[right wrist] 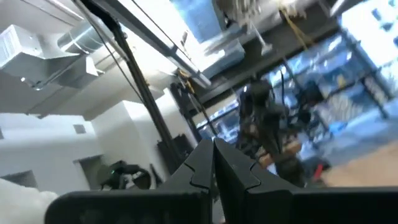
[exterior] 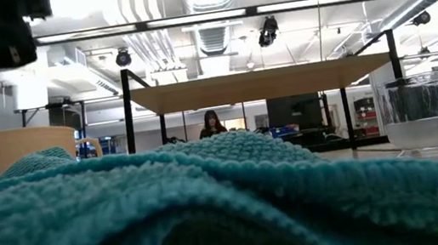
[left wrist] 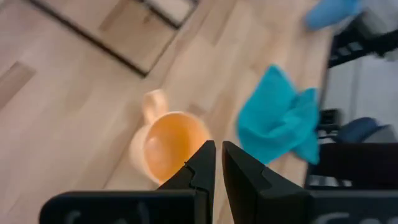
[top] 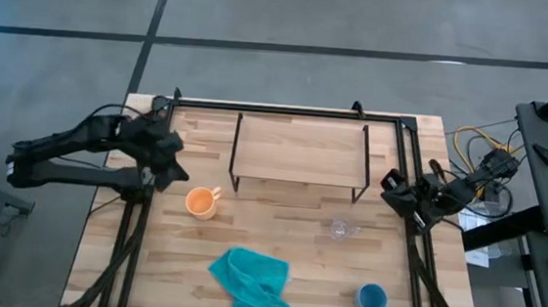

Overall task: Stack small to large cups/mugs on shelf
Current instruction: Put the yellow mug on the shelf

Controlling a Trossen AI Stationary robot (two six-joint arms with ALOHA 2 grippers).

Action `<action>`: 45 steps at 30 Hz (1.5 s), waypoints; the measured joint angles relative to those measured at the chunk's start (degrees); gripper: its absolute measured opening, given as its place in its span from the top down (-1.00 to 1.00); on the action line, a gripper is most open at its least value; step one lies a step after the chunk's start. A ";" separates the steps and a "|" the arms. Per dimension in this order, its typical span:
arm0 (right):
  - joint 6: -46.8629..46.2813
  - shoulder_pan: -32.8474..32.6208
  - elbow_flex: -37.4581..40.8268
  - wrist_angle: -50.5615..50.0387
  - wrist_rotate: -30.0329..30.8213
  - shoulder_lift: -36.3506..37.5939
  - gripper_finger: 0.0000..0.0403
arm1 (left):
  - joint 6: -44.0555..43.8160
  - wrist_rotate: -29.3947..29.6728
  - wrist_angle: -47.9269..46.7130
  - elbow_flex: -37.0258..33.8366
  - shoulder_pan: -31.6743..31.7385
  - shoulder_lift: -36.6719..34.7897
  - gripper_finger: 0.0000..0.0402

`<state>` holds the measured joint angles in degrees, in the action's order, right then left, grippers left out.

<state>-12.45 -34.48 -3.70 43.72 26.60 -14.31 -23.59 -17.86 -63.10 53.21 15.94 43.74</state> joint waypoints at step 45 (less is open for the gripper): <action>13.80 0.00 -23.37 -22.49 0.60 -13.00 0.96 | 9.22 4.76 -2.40 -0.23 -0.02 27.83 0.46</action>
<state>1.36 -34.48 -27.07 21.23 27.20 -27.31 -14.37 -13.10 -65.50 52.98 15.92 71.57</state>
